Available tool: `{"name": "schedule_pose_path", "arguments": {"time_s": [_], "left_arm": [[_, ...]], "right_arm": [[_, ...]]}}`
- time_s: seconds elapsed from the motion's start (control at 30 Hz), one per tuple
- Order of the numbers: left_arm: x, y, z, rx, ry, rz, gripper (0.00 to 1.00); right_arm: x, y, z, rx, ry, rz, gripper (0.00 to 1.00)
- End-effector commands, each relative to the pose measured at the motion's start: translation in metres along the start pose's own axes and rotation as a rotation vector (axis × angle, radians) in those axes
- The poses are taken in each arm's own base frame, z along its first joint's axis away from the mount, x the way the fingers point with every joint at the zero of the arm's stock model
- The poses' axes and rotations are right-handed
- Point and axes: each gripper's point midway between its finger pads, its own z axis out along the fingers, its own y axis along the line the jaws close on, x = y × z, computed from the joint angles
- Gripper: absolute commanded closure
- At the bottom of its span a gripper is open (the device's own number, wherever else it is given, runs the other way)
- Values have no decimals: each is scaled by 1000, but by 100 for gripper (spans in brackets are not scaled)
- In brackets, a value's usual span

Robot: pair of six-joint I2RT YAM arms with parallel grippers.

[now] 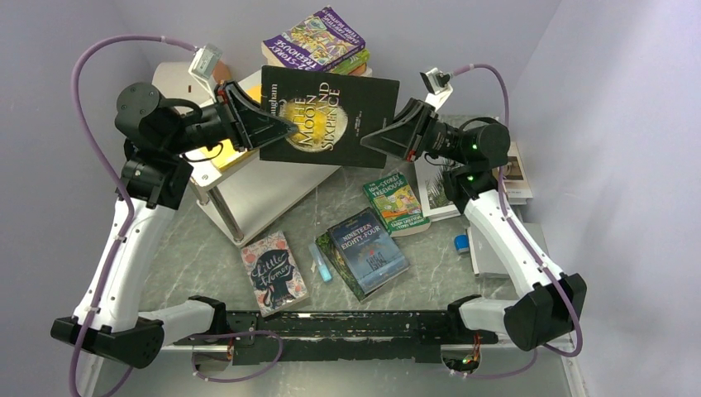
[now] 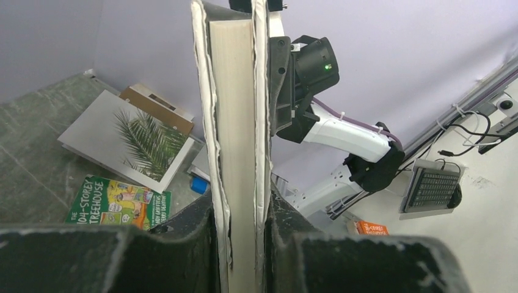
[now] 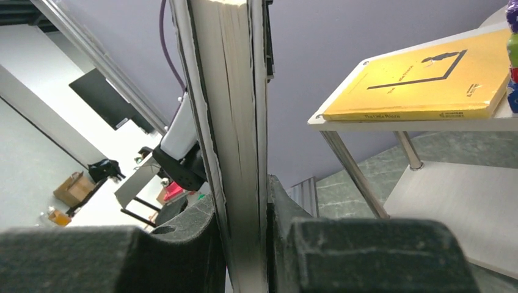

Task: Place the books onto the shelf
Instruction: Pick up the book from the center of the board, then place the book on the shelf.

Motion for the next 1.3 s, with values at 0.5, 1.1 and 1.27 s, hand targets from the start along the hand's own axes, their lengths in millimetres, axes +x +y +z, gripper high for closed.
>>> {"name": "schedule_pose_path", "arguments": {"time_s": [0.5,1.1,1.27], "left_arm": [[-86,12,-115,-760,-565,115,95],[-101,33,-137,-872,-758,24,95],[-100,51,-127,-852,-787,-29,95]], "right_arm": [[-33,-34,-22,321,-257,-25,37],[-20,-36,-25,305,-253,35,37],[-18,-39,-26,302,-251,42,37]]}}
